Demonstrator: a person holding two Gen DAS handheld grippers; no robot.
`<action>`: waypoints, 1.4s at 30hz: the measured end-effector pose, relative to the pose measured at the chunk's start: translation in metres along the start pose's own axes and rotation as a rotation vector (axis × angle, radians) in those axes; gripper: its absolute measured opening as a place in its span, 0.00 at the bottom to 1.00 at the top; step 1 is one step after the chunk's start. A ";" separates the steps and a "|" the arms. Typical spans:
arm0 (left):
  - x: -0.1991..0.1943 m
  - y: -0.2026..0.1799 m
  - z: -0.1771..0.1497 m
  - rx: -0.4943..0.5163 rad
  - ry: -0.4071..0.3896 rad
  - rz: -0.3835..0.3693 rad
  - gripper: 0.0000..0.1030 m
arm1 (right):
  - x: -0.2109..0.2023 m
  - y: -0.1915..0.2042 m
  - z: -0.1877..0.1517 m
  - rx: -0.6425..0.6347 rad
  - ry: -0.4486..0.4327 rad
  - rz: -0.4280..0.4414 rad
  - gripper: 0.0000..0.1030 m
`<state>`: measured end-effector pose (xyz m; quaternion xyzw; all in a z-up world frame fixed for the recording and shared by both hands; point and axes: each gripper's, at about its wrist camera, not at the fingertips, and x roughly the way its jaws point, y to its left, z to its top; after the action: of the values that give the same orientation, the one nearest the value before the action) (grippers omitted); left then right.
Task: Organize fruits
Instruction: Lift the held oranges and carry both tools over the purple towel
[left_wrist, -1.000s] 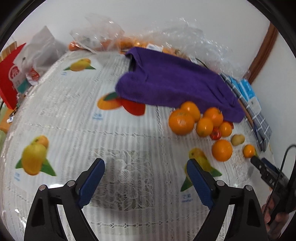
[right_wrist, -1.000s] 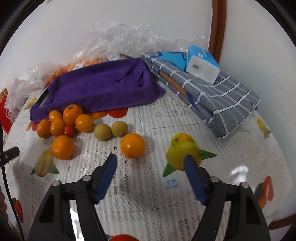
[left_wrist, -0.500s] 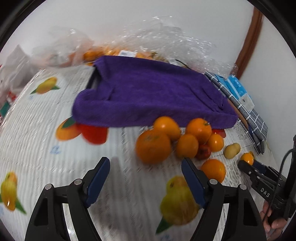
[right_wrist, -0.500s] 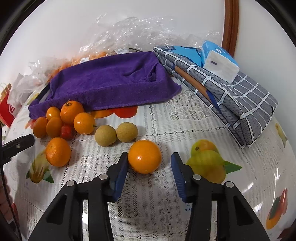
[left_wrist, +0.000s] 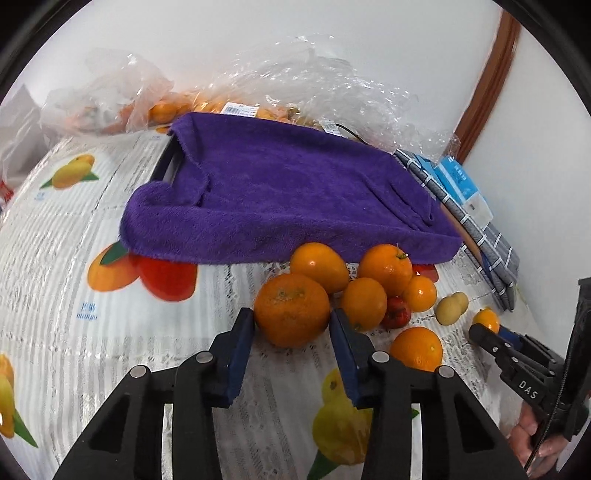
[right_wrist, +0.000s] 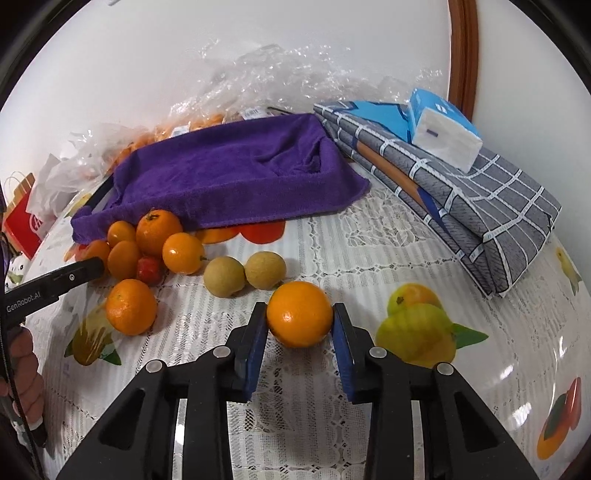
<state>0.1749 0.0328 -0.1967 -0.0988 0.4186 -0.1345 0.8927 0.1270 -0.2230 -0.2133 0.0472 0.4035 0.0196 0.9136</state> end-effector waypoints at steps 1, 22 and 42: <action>-0.002 0.003 -0.001 -0.013 -0.002 -0.005 0.39 | 0.000 0.000 0.000 0.001 -0.001 0.007 0.33; -0.036 0.013 -0.022 -0.051 0.005 -0.013 0.38 | -0.019 -0.004 -0.014 0.043 -0.017 0.038 0.33; -0.040 -0.004 0.013 -0.012 -0.075 0.030 0.39 | -0.039 0.019 0.007 -0.061 -0.080 -0.001 0.33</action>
<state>0.1603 0.0423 -0.1586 -0.1028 0.3873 -0.1149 0.9090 0.1064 -0.2075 -0.1780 0.0200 0.3661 0.0296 0.9299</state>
